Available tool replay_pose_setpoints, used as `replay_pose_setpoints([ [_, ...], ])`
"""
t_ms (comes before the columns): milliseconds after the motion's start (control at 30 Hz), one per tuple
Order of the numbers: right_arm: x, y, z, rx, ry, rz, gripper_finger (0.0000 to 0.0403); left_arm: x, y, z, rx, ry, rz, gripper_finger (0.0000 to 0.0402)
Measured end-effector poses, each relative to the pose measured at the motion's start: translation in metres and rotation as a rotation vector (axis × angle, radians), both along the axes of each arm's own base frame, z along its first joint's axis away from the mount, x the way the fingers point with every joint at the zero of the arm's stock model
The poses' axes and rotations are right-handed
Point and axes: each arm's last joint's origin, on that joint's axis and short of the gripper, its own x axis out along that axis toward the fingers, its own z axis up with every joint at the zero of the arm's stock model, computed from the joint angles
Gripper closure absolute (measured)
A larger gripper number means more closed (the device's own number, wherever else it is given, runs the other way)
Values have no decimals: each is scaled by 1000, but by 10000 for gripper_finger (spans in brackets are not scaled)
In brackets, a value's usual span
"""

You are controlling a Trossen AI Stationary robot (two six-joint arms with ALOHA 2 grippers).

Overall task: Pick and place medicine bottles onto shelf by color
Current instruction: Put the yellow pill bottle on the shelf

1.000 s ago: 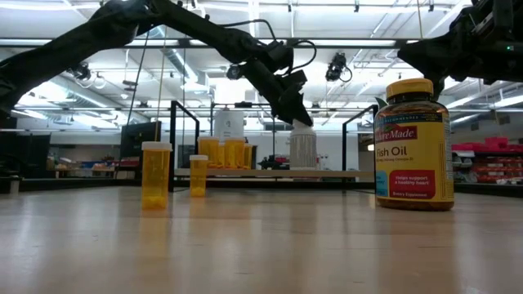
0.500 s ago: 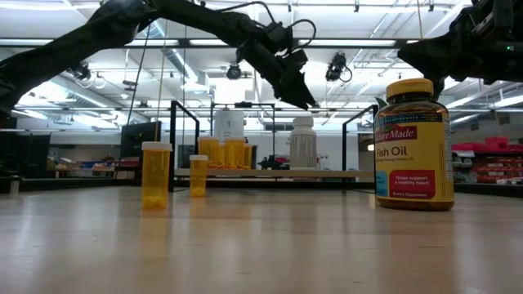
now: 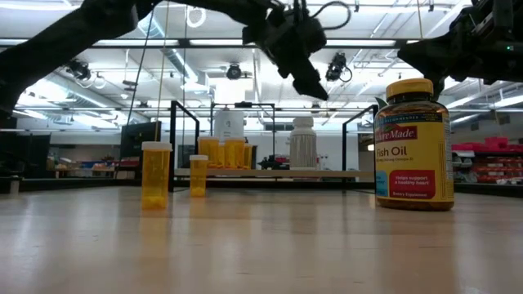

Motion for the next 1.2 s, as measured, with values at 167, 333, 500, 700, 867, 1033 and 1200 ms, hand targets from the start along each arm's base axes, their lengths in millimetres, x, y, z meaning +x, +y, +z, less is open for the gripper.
replay_pose_setpoints([
  [167, 0, 0, 0, 0, 0, 0, 346, 11, -46, -3, 109, 46, -59, 69],
  [333, 0, 0, 0, 0, 0, 0, 346, 18, -95, -4, 172, 62, -129, 70],
  [500, 0, 0, 0, 0, 0, 0, 346, 21, -137, -4, 251, 71, -171, 70],
  [700, 0, 0, 0, 0, 0, 0, 346, 29, -155, 0, 234, 9, -94, 70],
  [867, 0, 0, 0, 0, 0, 0, 346, 39, -162, 1, 161, -46, -6, 70],
  [1033, 0, 0, 0, 0, 0, 0, 346, 50, -173, -21, 106, -16, 43, 70],
  [1200, 0, 0, 0, -1, -4, 4, 346, 57, -187, -31, 104, -36, 34, 70],
])
